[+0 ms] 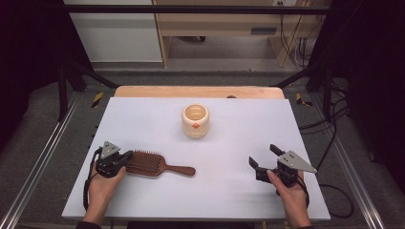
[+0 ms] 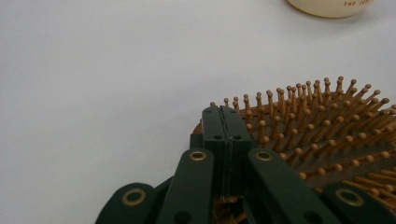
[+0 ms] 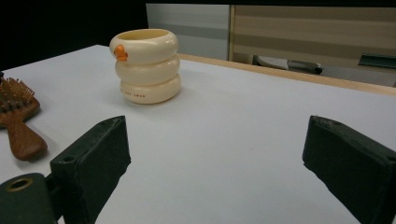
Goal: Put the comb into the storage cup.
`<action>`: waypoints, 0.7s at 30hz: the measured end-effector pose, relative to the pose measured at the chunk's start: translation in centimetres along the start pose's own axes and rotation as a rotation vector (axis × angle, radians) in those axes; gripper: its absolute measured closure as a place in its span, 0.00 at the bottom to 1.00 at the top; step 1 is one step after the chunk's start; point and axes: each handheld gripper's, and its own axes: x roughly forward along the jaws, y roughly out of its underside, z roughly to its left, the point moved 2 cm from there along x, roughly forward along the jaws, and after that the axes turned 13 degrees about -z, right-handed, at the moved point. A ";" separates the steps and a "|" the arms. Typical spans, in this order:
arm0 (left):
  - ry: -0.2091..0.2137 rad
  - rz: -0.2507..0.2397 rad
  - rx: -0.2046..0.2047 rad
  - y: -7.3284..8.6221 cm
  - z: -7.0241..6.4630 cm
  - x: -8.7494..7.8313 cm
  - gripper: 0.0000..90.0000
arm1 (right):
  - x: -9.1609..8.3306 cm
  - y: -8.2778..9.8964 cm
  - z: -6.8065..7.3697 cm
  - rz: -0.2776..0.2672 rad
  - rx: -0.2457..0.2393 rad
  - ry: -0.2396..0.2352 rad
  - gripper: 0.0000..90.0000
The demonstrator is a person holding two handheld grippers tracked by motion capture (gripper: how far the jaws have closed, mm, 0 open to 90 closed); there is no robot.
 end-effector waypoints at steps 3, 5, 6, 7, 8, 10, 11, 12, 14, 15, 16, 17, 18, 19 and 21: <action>0.005 0.000 0.000 0.0 -0.2 0.0 1.00 | 0.0 -0.1 0.0 -0.001 0.003 -0.001 0.08; 0.001 0.000 -0.005 0.0 -0.4 0.1 1.00 | 0.0 -0.1 0.1 -0.001 0.003 -0.004 0.08; 0.005 0.000 0.000 -0.1 -0.5 0.1 1.00 | 0.0 -0.1 0.1 -0.001 0.003 -0.005 0.08; 0.014 0.003 0.000 -0.1 -0.7 0.2 1.00 | 0.0 -0.1 0.1 -0.003 0.001 -0.006 0.08; 0.023 0.000 -0.001 -0.1 -0.9 0.3 1.00 | -0.1 -0.2 0.1 -0.005 0.000 -0.007 0.08; 0.035 0.001 0.006 -0.2 -1.5 0.5 1.00 | -0.1 -0.2 0.2 -0.003 0.002 -0.008 0.08; 0.042 0.002 0.008 -0.2 -1.9 0.6 1.00 | -0.1 -0.2 0.2 -0.002 0.001 -0.008 0.08; 0.050 0.002 0.014 -0.3 -2.2 0.7 1.00 | -0.1 -0.2 0.3 -0.001 0.002 -0.009 0.08; 0.065 0.001 0.022 -0.4 -3.0 1.0 1.00 | -0.1 -0.2 0.4 0.002 -0.001 -0.013 0.08; 0.074 0.000 0.026 -0.5 -3.4 1.1 1.00 | -0.1 -0.2 0.5 0.005 0.000 -0.016 0.08; 0.082 0.001 0.031 -0.5 -3.8 1.3 1.00 | 0.0 -0.2 0.5 0.009 0.000 -0.020 0.08; 0.090 0.002 0.038 -0.6 -4.1 1.4 1.00 | 0.0 -0.2 0.6 0.013 0.001 -0.025 0.09; 0.095 -0.001 0.039 -0.6 -4.5 1.6 1.00 | 0.0 -0.2 0.7 0.020 -0.002 -0.028 0.09; 0.103 0.000 0.038 -0.7 -4.8 1.8 1.00 | 0.1 -0.2 0.8 0.025 -0.005 -0.033 0.09; 0.121 -0.003 0.038 -0.8 -5.6 2.2 1.00 | 0.2 -0.2 1.1 0.041 -0.004 -0.044 0.09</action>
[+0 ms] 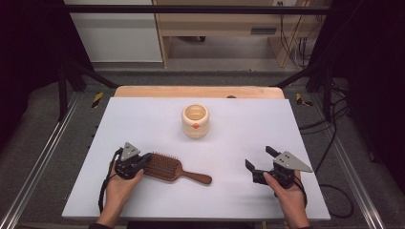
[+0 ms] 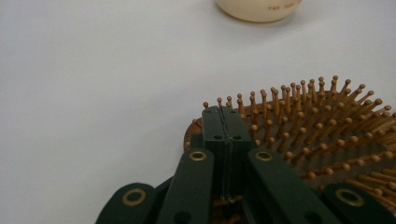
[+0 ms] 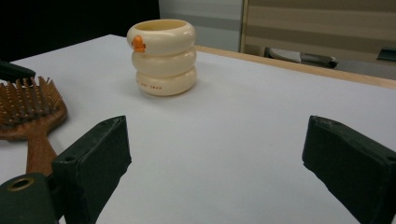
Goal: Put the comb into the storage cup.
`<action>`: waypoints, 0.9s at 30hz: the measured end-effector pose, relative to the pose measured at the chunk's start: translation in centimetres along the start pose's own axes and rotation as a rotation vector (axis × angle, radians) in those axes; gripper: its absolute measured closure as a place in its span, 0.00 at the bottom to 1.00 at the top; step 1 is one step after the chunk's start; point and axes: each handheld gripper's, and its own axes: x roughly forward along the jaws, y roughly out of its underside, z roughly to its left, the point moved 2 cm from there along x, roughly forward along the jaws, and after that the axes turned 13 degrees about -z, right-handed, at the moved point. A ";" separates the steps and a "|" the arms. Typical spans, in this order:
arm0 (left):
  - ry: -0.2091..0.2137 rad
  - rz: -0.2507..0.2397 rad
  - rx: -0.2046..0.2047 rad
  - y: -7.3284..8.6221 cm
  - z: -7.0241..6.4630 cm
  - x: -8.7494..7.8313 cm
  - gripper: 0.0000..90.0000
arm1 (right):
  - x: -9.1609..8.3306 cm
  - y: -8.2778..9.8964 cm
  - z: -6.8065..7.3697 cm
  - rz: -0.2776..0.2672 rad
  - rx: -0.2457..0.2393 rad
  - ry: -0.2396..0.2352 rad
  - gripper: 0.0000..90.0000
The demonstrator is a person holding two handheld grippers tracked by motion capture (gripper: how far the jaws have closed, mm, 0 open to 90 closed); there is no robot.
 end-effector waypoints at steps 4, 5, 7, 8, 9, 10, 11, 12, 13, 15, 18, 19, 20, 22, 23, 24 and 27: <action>0.038 0.003 0.012 -0.2 -1.6 0.6 1.00 | 0.3 0.0 0.6 0.028 0.000 -0.016 0.09; 0.046 0.000 0.009 -0.2 -2.0 0.7 1.00 | 0.4 0.0 0.7 0.035 -0.004 -0.021 0.09; 0.063 -0.003 0.005 -0.3 -2.7 0.9 1.00 | 0.5 0.1 1.0 0.049 -0.011 -0.025 0.09; 0.067 -0.010 0.001 -0.3 -3.1 1.1 1.00 | 0.6 0.2 1.1 0.056 -0.013 -0.029 0.09; 0.075 -0.012 0.007 -0.4 -3.5 1.3 1.00 | 0.7 0.2 1.2 0.061 -0.017 -0.032 0.09; 0.084 -0.010 0.015 -0.4 -3.8 1.4 1.00 | 0.8 0.2 1.3 0.068 -0.019 -0.031 0.09; 0.091 -0.011 0.021 -0.4 -4.2 1.4 1.00 | 0.8 0.2 1.4 0.072 -0.020 -0.033 0.10; 0.096 -0.010 0.021 -0.4 -4.6 1.5 1.00 | 0.9 0.2 1.5 0.075 -0.019 -0.032 0.10; 0.101 -0.011 0.018 -0.5 -4.8 1.5 1.00 | 0.9 0.1 1.6 0.079 -0.018 -0.030 0.10; 0.120 -0.014 0.011 -0.4 -5.4 1.6 1.00 | 1.0 0.1 1.8 0.087 -0.016 -0.033 0.11; 0.138 -0.013 0.020 -0.5 -6.3 1.7 1.00 | 1.2 0.0 2.1 0.105 -0.009 -0.038 0.11; 0.145 -0.016 0.017 -0.5 -6.5 1.7 1.00 | 1.3 0.0 2.2 0.111 -0.008 -0.043 0.11; 0.148 -0.018 0.018 -0.4 -6.7 1.8 1.00 | 1.4 0.0 2.4 0.120 -0.007 -0.050 0.11; 0.152 -0.023 0.024 -0.4 -7.1 1.8 1.00 | 1.5 -0.1 2.8 0.140 -0.011 -0.066 0.11; 0.149 -0.025 0.030 -0.4 -7.2 1.9 1.00 | 1.6 -0.1 2.9 0.152 -0.018 -0.076 0.11; 0.149 -0.032 0.031 -0.5 -7.2 1.8 1.00 | 1.7 -0.1 3.1 0.167 -0.018 -0.086 0.11; 0.148 -0.071 0.029 -0.7 -6.9 1.3 1.00 | 1.9 0.0 3.8 0.218 -0.035 -0.120 0.11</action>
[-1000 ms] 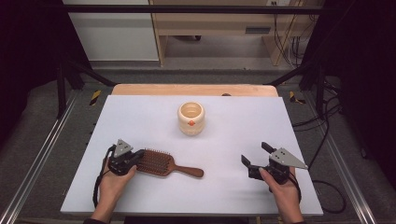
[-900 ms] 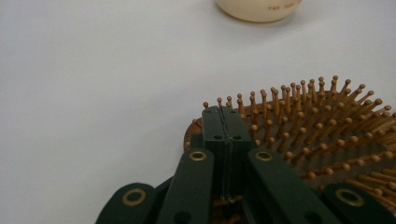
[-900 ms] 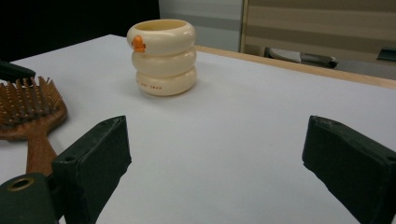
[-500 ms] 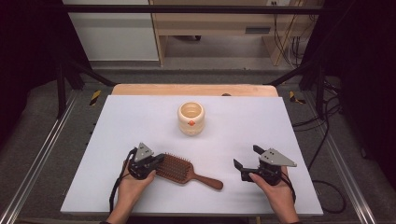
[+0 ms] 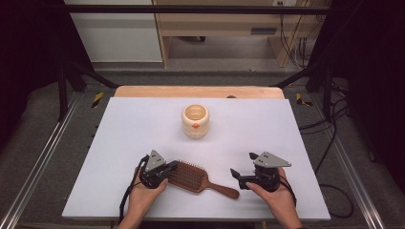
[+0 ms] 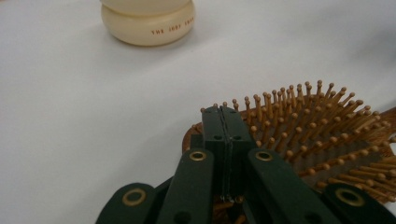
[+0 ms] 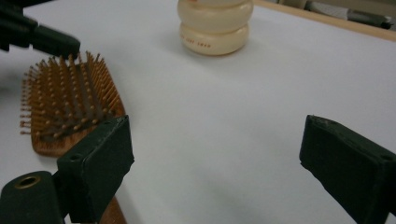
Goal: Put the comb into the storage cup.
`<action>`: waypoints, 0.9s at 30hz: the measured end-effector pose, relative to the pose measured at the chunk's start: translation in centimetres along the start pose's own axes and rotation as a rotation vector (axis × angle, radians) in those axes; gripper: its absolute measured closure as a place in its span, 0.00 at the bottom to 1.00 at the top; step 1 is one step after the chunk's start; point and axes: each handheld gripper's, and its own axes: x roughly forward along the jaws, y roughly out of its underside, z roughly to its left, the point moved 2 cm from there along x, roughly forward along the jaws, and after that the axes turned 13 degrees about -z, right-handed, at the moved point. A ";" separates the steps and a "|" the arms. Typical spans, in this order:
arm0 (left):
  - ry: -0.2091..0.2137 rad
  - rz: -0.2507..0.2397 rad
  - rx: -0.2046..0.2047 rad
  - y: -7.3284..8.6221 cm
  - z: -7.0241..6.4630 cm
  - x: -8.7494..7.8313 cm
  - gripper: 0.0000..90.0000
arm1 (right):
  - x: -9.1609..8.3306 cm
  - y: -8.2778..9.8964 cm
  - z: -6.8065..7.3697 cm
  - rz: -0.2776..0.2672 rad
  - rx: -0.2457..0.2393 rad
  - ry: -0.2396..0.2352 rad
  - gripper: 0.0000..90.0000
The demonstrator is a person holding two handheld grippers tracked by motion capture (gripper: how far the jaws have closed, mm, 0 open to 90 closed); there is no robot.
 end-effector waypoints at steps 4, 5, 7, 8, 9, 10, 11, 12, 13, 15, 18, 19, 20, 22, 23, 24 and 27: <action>-0.025 -0.055 -0.001 -1.0 0.7 -1.5 1.00 | 0.3 0.0 0.8 0.048 -0.016 -0.040 0.11; -0.030 -0.057 0.006 -1.2 0.9 -1.8 1.00 | 0.5 0.0 1.0 0.056 -0.023 -0.047 0.11; -0.053 -0.065 0.015 -1.2 1.6 -2.7 1.00 | 0.7 0.0 1.4 0.083 -0.035 -0.064 0.11; -0.067 -0.065 0.022 -1.2 2.0 -3.2 1.00 | 0.8 0.0 1.5 0.093 -0.042 -0.069 0.11; -0.080 -0.066 0.027 -1.1 2.4 -3.7 1.00 | 1.0 0.1 1.7 0.108 -0.045 -0.076 0.11; -0.093 -0.070 0.029 -1.0 2.9 -4.3 1.00 | 1.2 0.1 2.0 0.122 -0.055 -0.086 0.11; -0.102 -0.071 0.032 -0.9 3.3 -4.6 1.00 | 1.3 0.1 2.3 0.140 -0.066 -0.092 0.12; -0.117 -0.076 0.035 -0.8 3.7 -5.1 1.00 | 1.4 0.2 2.4 0.152 -0.071 -0.099 0.12; -0.128 -0.083 0.034 -0.7 4.1 -5.6 1.00 | 1.6 0.2 2.7 0.166 -0.077 -0.105 0.12; -0.159 -0.107 0.026 -0.6 4.9 -6.6 0.96 | 1.8 0.2 3.1 0.191 -0.087 -0.122 0.12; -0.211 -0.134 0.029 -0.3 5.6 -7.6 0.75 | 2.1 0.2 3.8 0.217 -0.104 -0.143 0.13; -0.235 -0.142 0.026 -0.1 5.9 -7.9 0.64 | 2.2 0.2 4.0 0.226 -0.106 -0.150 0.13; -0.257 -0.159 0.012 0.1 6.2 -8.2 0.54 | 2.4 0.3 4.2 0.241 -0.108 -0.159 0.13; -0.277 -0.183 -0.016 0.1 6.8 -8.4 0.41 | 2.6 0.4 4.7 0.269 -0.127 -0.174 0.13; -0.284 -0.191 -0.029 0.1 7.0 -8.4 0.34 | 2.8 0.4 4.9 0.289 -0.132 -0.187 0.14; -0.285 -0.197 -0.043 0.1 7.2 -8.3 0.27 | 2.9 0.4 5.1 0.298 -0.135 -0.196 0.14; -0.304 -0.197 -0.048 0.4 7.6 -8.1 0.13 | 3.3 0.2 5.7 0.329 -0.153 -0.223 0.15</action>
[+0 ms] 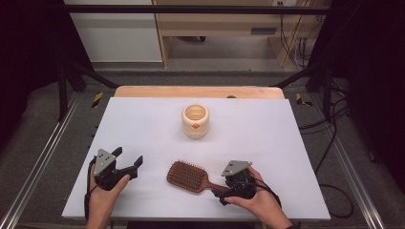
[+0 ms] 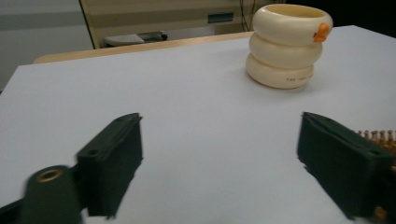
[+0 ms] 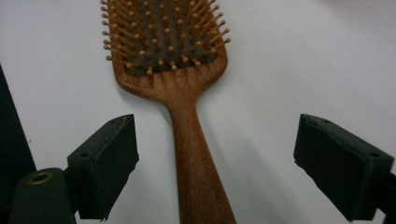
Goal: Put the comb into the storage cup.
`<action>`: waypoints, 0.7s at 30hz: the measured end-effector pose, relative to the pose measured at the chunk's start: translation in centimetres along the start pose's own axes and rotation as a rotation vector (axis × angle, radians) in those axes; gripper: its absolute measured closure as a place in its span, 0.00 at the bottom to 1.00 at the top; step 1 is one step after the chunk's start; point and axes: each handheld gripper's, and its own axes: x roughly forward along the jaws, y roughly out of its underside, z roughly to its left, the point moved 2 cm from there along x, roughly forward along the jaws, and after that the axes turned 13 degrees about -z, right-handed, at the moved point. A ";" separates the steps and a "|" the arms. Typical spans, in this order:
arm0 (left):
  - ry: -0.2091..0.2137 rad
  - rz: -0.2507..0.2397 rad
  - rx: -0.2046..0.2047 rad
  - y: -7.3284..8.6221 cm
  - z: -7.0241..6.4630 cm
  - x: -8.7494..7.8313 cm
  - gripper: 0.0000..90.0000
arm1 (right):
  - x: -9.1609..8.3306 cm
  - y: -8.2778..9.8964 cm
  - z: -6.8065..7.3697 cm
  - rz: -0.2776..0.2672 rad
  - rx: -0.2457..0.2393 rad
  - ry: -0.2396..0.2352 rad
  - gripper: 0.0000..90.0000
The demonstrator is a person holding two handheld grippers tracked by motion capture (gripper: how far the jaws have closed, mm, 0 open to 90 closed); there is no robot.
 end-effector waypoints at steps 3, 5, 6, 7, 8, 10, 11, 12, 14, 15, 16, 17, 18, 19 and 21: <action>0.003 -0.011 0.002 0.1 0.1 0.0 0.05 | 0.5 -0.3 0.4 0.034 -0.019 -0.021 0.17; 0.007 -0.018 0.010 0.1 0.1 0.0 0.04 | 0.8 -0.4 0.6 0.051 -0.029 -0.037 0.19; 0.009 -0.020 0.010 0.1 0.1 0.0 0.03 | 1.0 -0.5 0.7 0.062 -0.033 -0.044 0.20; 0.011 -0.021 0.009 0.1 0.1 0.0 0.03 | 1.2 -0.6 0.8 0.069 -0.037 -0.049 0.22; 0.011 -0.019 0.005 0.1 0.1 0.0 0.03 | 1.3 -0.7 0.9 0.081 -0.042 -0.055 0.24; 0.014 -0.016 0.003 0.2 0.2 0.0 0.03 | 1.6 -0.9 1.1 0.103 -0.050 -0.068 0.26; 0.016 -0.016 0.001 0.2 0.2 0.0 0.03 | 1.7 -1.0 1.2 0.109 -0.053 -0.074 0.28; 0.020 -0.015 -0.001 0.2 0.2 0.1 0.03 | 1.8 -1.1 1.2 0.115 -0.054 -0.078 0.30; 0.025 -0.015 -0.001 0.2 0.2 0.1 0.03 | 2.0 -1.3 1.2 0.137 -0.059 -0.083 0.34; 0.029 -0.016 -0.002 0.2 0.1 0.1 0.03 | 2.1 -1.3 1.2 0.141 -0.062 -0.087 0.36; 0.032 -0.016 0.000 0.2 0.1 0.0 0.03 | 2.3 -1.4 1.2 0.156 -0.053 -0.090 0.38; 0.033 -0.017 0.001 0.1 0.1 0.0 0.03 | 2.4 -1.4 1.2 0.163 -0.054 -0.093 0.40; 0.035 -0.018 0.002 0.1 0.1 0.0 0.03 | 2.5 -1.4 1.2 0.171 -0.050 -0.092 0.41; 0.037 -0.017 0.002 0.1 0.0 0.0 0.03 | 2.6 -1.4 1.2 0.175 -0.054 -0.095 0.43; 0.041 -0.016 0.000 0.2 0.0 0.0 0.03 | 2.8 -1.5 1.2 0.185 -0.051 -0.094 0.46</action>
